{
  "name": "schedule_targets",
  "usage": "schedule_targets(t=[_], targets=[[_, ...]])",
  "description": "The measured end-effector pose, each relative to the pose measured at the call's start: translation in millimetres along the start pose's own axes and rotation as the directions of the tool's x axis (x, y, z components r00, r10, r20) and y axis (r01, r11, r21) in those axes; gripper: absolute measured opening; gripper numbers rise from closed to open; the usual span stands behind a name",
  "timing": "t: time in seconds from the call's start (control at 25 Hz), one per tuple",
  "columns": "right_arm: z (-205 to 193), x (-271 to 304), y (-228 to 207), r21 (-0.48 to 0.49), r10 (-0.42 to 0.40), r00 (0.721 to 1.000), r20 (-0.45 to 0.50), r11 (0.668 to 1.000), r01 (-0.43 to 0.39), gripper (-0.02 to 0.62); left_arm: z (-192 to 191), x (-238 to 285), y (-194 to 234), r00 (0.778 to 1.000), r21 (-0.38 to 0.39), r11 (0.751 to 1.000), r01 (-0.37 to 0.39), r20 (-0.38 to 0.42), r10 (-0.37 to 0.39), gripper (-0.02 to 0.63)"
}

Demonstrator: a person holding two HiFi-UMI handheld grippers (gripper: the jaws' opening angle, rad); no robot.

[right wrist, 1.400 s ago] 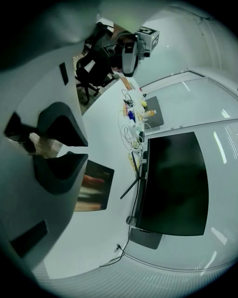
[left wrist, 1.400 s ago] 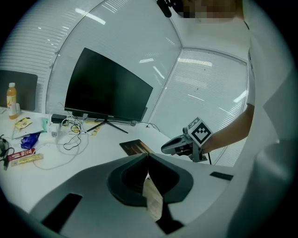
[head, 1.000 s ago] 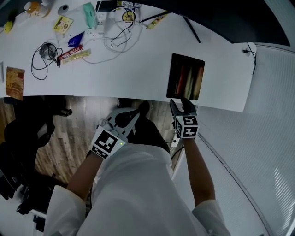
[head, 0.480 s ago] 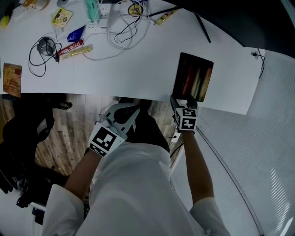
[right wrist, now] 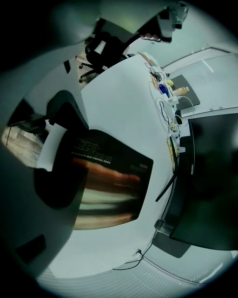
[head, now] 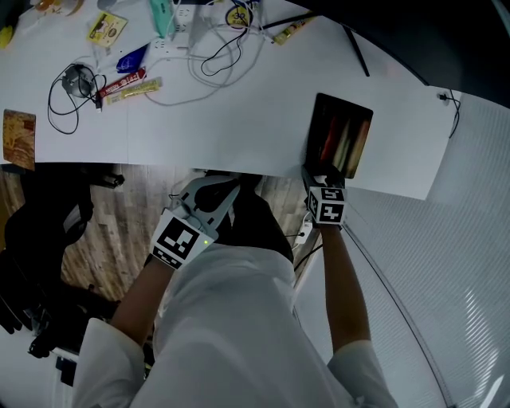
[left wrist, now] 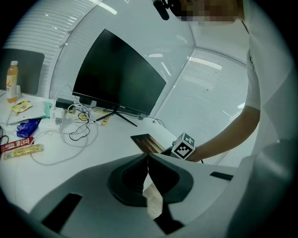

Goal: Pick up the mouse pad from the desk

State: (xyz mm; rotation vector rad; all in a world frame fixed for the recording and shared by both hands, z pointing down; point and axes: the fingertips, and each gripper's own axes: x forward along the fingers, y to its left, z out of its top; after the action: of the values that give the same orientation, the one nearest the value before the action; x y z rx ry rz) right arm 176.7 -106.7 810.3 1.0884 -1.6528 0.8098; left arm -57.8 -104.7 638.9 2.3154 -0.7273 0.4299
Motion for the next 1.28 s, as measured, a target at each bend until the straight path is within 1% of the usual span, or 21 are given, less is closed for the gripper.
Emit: schedule_targets(t=[0.04, 0.08, 0.24, 0.36, 0.4, 0.44, 0.64, 1.0, 1.28], targets=[[0.7, -0.6, -2.9, 0.003, -0.002, 1.000, 0.006, 1.000, 0.002, 0.251, 0.6, 0.4, 0.7, 1.000, 0.000, 1.000, 0.002, 0.000, -0.002, 0.018], [1.3, -1.0, -5.3, 0.006, -0.004, 1.000, 0.010, 1.000, 0.004, 0.233, 1.1, 1.0, 1.1, 1.000, 0.002, 1.000, 0.004, 0.000, -0.004, 0.018], [1.3, -2.1, -11.3, 0.020, -0.027, 1.000, 0.013, 0.999, 0.026, 0.194, 4.6, 2.0, 0.5, 1.000, 0.011, 1.000, 0.015, 0.000, -0.015, 0.018], [1.5, -3.4, -18.7, 0.037, -0.056, 0.998, 0.016, 0.998, 0.055, 0.115, 9.0, 0.9, -0.4, 1.000, 0.026, 0.999, 0.018, -0.001, -0.018, 0.018], [2.2, -4.2, -21.5, 0.039, -0.062, 0.998, 0.020, 0.997, 0.061, 0.079, 10.6, 0.4, -0.3, 1.000, 0.033, 0.999, 0.018, -0.002, -0.018, 0.018], [2.7, -5.3, -24.0, 0.038, -0.066, 0.998, 0.022, 0.997, 0.065, 0.060, 12.4, -0.2, -0.3, 1.000, 0.040, 0.999, 0.018, -0.001, -0.018, 0.018], [8.2, -20.0, -28.5, 0.014, -0.107, 0.994, 0.035, 0.994, 0.106, 0.052, 23.1, -5.3, -2.8, 1.000, 0.077, 0.997, 0.012, 0.007, -0.013, 0.018], [20.9, -67.6, -37.5, 0.050, -0.177, 0.973, 0.150, 0.984, 0.171, 0.051, 41.9, -16.7, -28.3, 0.999, 0.161, 0.986, 0.035, 0.022, -0.039, 0.018], [25.0, -115.0, -40.8, 0.108, -0.214, 0.948, 0.235, 0.975, 0.193, 0.049, 55.0, -25.0, -42.3, 0.997, 0.206, 0.977, 0.047, 0.046, -0.058, 0.018]])
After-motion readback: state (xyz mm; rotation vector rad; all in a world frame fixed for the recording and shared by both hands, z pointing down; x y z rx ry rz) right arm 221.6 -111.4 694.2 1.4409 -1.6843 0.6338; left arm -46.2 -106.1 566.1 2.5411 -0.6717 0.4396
